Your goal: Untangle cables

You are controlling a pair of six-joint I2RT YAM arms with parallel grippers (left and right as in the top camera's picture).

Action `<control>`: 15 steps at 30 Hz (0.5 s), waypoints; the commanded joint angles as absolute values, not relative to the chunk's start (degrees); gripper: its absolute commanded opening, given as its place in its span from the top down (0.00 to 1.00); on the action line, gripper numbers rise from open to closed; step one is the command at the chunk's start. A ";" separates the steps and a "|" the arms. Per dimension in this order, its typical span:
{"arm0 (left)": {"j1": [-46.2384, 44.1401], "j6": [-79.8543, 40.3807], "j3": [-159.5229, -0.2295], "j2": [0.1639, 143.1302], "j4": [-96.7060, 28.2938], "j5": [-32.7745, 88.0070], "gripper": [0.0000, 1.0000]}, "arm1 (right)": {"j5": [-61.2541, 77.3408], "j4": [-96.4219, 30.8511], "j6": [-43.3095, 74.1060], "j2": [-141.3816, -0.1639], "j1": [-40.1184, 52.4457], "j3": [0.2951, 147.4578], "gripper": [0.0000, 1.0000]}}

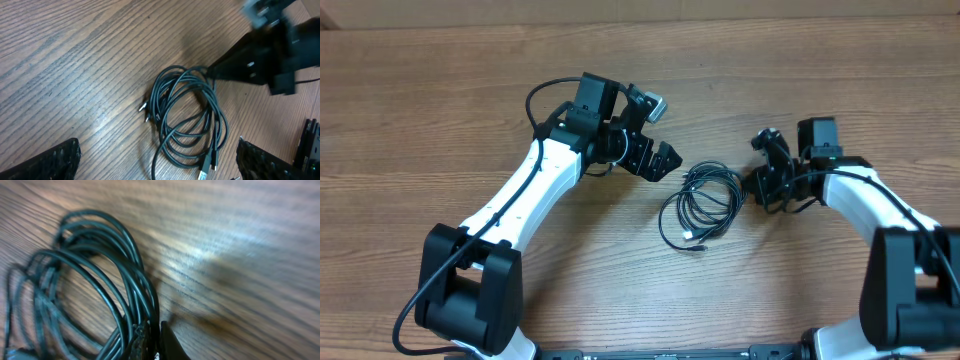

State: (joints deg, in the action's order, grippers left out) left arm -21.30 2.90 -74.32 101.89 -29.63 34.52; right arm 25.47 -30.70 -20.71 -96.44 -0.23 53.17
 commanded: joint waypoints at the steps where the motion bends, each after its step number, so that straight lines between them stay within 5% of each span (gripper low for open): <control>1: -21.19 2.76 -75.02 100.86 -29.78 35.38 0.00 | 25.58 -32.01 -20.38 -91.13 0.03 57.49 0.96; 15: -21.19 2.76 -75.02 100.86 -29.78 35.38 0.00 | 25.89 -36.75 -20.36 -75.09 0.05 63.94 0.96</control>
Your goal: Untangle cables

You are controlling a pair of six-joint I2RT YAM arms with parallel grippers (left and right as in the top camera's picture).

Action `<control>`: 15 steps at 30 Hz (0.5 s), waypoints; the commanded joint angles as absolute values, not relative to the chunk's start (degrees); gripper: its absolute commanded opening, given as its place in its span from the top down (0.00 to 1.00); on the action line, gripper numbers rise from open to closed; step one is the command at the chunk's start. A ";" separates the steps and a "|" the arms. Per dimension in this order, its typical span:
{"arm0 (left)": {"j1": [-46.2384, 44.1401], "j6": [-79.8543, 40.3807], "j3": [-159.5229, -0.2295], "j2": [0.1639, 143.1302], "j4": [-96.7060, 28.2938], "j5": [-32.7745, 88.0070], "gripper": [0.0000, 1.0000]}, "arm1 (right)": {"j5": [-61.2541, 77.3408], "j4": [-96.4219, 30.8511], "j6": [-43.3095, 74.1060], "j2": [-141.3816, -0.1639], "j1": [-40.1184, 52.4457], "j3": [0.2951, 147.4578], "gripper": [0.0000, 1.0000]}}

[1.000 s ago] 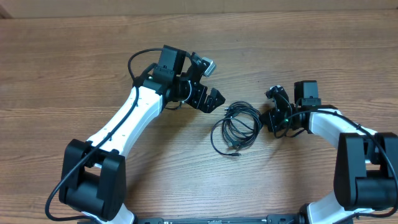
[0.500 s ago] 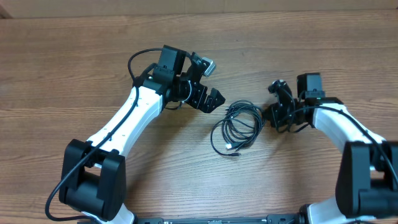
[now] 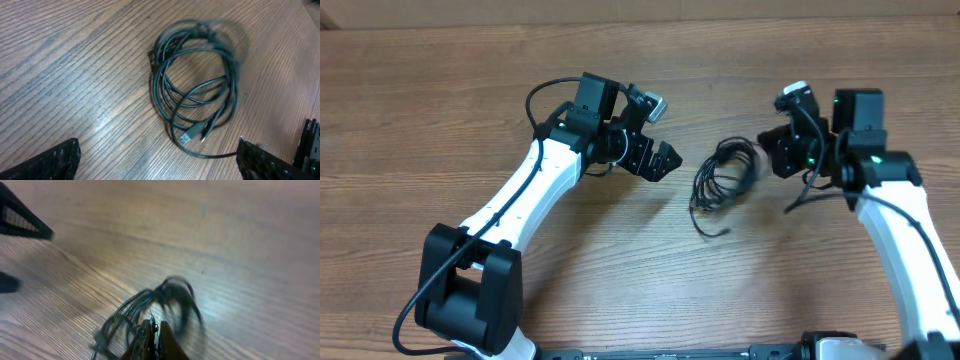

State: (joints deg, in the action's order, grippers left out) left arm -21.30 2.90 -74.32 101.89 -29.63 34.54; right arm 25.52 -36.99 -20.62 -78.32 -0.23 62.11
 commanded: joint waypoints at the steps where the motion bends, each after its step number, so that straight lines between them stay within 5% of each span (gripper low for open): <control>1: -21.19 2.76 -75.02 100.86 -29.78 35.38 0.00 | 26.59 -36.71 -20.38 -73.52 0.05 63.94 0.96; 15: -21.19 2.76 -75.02 100.86 -29.78 35.38 0.00 | 21.32 -40.45 -19.92 -70.67 0.03 63.92 0.96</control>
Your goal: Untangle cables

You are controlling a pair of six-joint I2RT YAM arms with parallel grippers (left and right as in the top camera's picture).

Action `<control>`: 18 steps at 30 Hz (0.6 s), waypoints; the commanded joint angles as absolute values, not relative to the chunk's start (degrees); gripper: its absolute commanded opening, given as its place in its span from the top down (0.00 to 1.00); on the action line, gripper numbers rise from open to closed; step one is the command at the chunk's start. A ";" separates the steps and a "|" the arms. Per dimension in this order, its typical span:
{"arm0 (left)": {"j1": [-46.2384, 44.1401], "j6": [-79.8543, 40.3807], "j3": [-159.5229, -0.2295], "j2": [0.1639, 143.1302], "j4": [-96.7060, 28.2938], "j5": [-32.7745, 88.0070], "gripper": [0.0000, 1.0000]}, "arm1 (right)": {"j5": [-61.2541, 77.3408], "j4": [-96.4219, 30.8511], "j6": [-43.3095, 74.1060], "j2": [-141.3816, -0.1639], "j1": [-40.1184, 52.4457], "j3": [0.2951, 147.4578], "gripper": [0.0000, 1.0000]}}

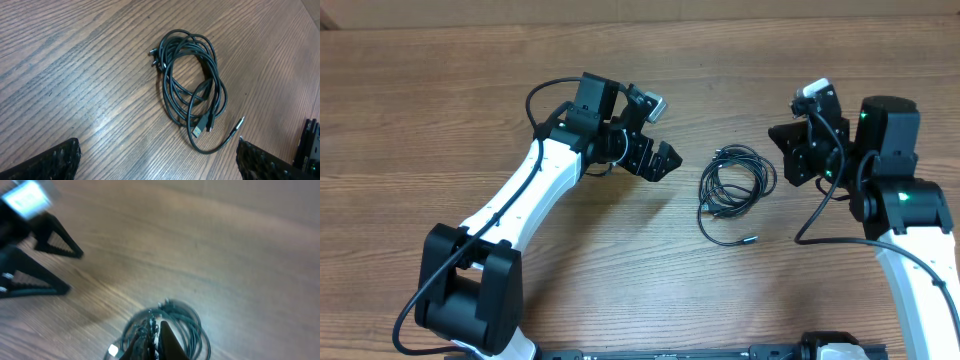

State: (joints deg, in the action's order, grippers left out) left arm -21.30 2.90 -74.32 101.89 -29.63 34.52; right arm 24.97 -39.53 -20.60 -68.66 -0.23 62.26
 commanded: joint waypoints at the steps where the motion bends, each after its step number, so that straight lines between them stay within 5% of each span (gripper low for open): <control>1: -21.19 2.76 -75.02 100.86 -29.78 35.38 0.00 | 20.32 -40.88 -19.22 -71.64 0.03 63.92 0.92; 5: -21.19 2.76 -75.02 100.86 -29.78 35.38 0.00 | 17.39 -42.46 -17.96 -76.71 -0.03 63.92 0.43; 6: -21.19 2.76 -75.02 100.86 -29.78 35.38 0.00 | 17.39 -42.85 -17.98 -78.32 -0.03 63.92 0.15; 7: -21.19 2.76 -75.02 100.86 -29.78 35.38 0.01 | 17.41 -43.09 -17.96 -79.70 -0.03 63.92 0.05; 18: -21.19 2.76 -75.02 100.86 -29.78 35.38 0.01 | 13.43 -43.99 -17.17 -90.74 -0.08 63.92 0.07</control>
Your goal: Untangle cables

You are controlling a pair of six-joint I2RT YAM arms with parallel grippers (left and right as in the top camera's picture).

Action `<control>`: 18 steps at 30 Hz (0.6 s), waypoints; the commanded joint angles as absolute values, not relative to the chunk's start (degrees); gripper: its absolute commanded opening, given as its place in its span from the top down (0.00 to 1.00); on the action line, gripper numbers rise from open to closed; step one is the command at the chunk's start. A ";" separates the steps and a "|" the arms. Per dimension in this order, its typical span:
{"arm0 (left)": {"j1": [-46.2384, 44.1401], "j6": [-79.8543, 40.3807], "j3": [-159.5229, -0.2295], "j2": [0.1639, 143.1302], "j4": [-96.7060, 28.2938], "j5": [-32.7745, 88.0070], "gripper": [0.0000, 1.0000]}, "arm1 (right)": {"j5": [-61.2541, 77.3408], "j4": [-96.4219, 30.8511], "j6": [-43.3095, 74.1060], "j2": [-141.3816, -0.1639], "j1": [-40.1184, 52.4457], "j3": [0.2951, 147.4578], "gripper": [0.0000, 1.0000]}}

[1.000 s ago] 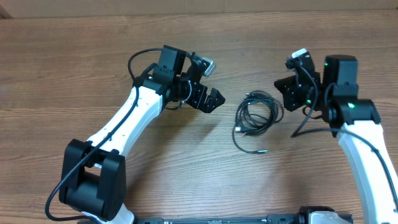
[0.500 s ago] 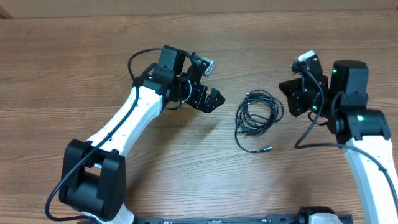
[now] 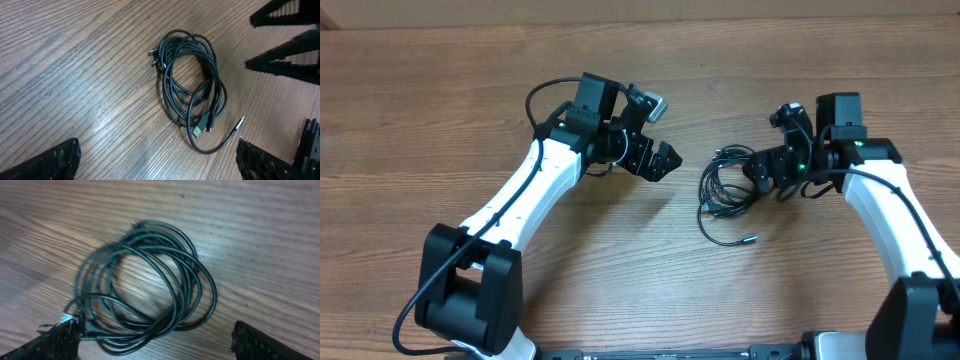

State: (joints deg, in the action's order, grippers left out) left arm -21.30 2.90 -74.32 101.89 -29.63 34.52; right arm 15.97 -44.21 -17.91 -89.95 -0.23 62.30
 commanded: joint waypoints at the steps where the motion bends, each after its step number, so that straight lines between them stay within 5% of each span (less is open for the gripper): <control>1: -21.19 2.76 -75.02 100.86 -29.78 35.38 0.01 | 12.69 -43.88 -17.19 -91.15 -0.08 63.92 0.09; 6: -21.19 2.76 -75.02 100.86 -29.78 35.38 0.00 | 11.07 -42.92 -18.09 -91.59 -0.08 63.92 0.23; 12: -21.19 2.76 -75.02 100.86 -29.78 35.38 0.00 | 8.34 -39.27 -18.72 -92.90 -0.10 63.70 0.02; 18: -21.19 2.76 -75.02 100.86 -29.78 35.38 0.00 | 8.23 -37.69 -27.64 -96.33 -2.42 63.72 0.05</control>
